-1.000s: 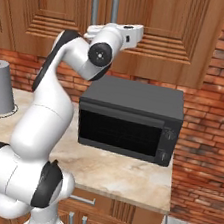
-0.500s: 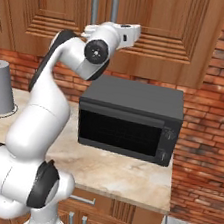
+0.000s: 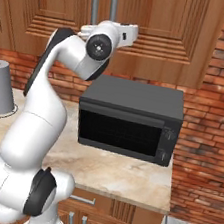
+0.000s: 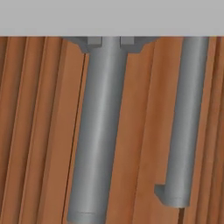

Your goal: Open the cabinet directly in front. Then move the liquor and the cup to the dining counter with the jar on it.

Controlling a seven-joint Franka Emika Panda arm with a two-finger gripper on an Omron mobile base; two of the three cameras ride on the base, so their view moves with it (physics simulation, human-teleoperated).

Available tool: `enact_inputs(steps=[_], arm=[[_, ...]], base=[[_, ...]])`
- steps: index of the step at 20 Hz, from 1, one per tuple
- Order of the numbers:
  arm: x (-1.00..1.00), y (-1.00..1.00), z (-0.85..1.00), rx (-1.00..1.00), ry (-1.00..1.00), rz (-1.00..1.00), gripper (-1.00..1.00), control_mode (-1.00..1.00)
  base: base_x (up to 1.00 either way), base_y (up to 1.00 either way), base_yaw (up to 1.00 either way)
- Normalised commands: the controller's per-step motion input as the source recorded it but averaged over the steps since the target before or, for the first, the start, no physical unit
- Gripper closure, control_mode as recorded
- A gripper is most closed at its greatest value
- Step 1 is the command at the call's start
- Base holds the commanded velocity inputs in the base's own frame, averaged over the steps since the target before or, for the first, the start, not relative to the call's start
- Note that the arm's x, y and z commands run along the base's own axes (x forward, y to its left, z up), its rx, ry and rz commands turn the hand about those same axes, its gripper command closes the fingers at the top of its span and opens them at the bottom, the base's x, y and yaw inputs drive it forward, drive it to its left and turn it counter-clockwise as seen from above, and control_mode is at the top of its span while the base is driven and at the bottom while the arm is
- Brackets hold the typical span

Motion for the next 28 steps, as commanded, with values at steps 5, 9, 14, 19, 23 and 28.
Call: enact_inputs(steps=[5,9,14,19,23,28], arm=[[-0.31,-0.16,0.0,0.01,0.04,0.09,1.0,-1.0],[-0.53,-0.31,-0.01,0.01,0.0,0.08,1.0,-1.0],[-0.68,-0.44,0.0,0.04,0.0,0.08,1.0,-1.0],[-0.63,-0.54,0.0,0.04,0.0,0.1,1.0,-1.0],[-0.52,-0.61,0.0,0.04,0.0,0.13,1.0,-1.0],[-0.36,0.03,-0.11,-0.03,-0.01,0.1,-1.0,-1.0]], base=[[0.0,0.0,0.0],[0.0,0.0,0.0],[0.0,0.0,0.0],[0.0,0.0,0.0],[0.0,0.0,0.0],[0.0,0.0,0.0]])
